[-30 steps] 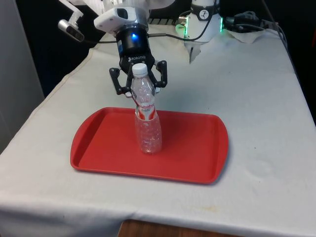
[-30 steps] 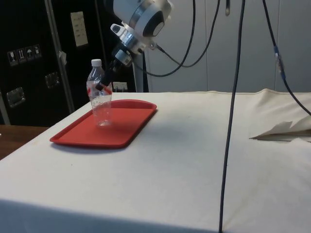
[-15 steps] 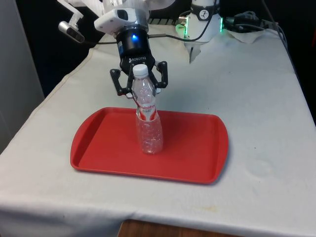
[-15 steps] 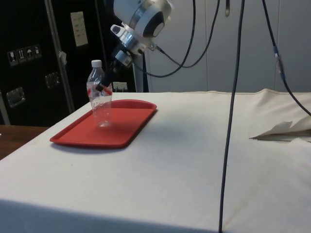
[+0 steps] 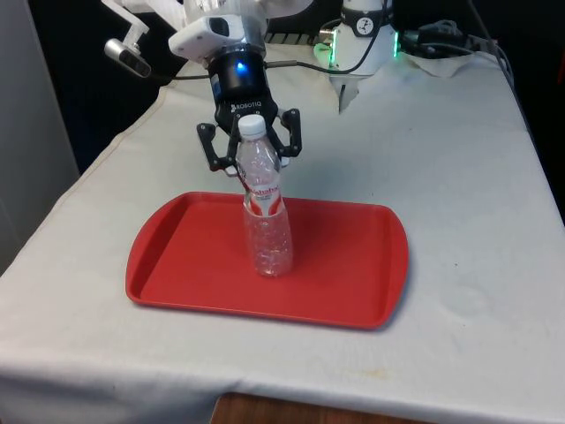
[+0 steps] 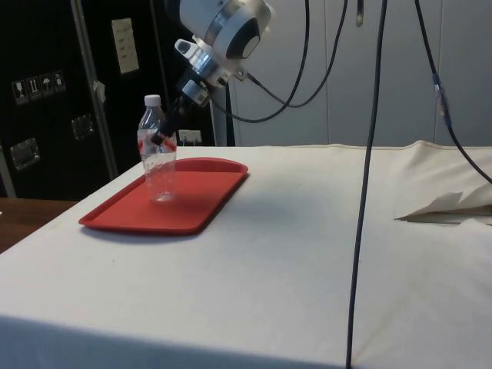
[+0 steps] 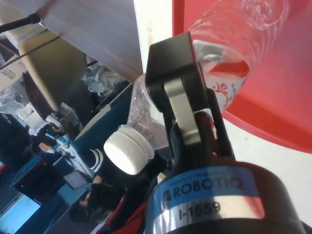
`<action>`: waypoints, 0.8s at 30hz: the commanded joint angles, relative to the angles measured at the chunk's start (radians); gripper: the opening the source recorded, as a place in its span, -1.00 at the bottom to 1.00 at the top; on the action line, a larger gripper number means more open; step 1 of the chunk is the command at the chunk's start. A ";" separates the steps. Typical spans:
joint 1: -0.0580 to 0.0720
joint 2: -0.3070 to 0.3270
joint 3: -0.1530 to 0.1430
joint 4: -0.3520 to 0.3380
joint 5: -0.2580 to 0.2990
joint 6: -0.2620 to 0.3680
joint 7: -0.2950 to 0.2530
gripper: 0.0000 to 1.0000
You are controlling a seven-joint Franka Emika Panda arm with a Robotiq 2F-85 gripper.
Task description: Place the bottle upright on the tray.
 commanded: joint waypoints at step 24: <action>0.003 0.004 0.005 0.005 0.002 0.001 0.002 1.00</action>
